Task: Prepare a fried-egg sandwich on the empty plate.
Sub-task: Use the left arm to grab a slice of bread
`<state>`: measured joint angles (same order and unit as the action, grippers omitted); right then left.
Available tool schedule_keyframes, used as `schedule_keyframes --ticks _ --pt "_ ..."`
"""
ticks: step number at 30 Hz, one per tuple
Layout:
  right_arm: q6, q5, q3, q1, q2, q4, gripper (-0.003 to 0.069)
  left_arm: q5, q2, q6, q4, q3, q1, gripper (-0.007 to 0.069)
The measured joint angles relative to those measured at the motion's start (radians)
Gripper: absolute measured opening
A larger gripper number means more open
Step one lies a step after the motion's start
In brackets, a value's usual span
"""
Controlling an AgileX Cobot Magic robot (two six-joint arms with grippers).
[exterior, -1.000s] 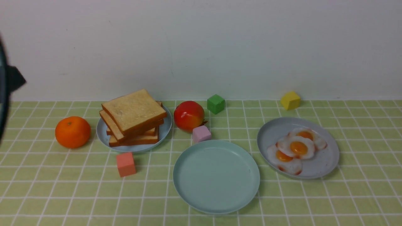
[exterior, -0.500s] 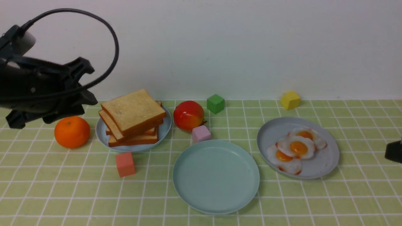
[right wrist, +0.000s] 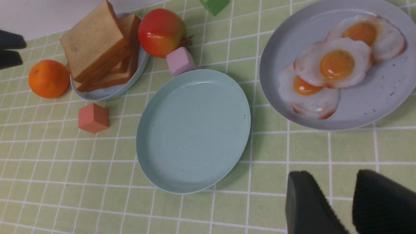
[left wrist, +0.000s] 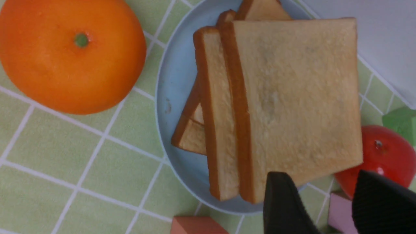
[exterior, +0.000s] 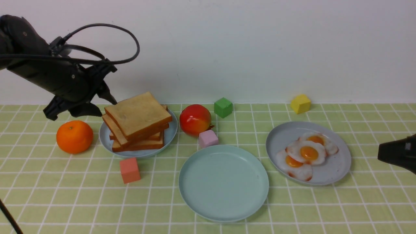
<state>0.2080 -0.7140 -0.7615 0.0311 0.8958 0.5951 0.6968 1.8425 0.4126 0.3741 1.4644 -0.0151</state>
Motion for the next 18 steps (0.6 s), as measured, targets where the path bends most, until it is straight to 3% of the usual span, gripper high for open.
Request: schedule_keyframes --ticks 3,11,14,18 --pt "0.000 -0.001 0.000 0.000 0.000 0.000 0.0242 0.000 0.066 0.006 -0.001 0.037 0.000 0.0386" --pt "0.000 -0.011 0.000 0.000 0.000 0.000 0.0242 -0.050 0.157 0.006 0.000 0.054 0.000 0.0392" --pt "0.000 -0.012 0.000 0.000 0.000 0.000 0.0242 -0.071 0.176 0.006 0.008 0.054 0.000 0.0386" --pt "0.000 -0.013 0.000 0.000 0.000 0.000 0.0242 -0.093 0.191 -0.023 0.022 0.054 0.000 0.0323"
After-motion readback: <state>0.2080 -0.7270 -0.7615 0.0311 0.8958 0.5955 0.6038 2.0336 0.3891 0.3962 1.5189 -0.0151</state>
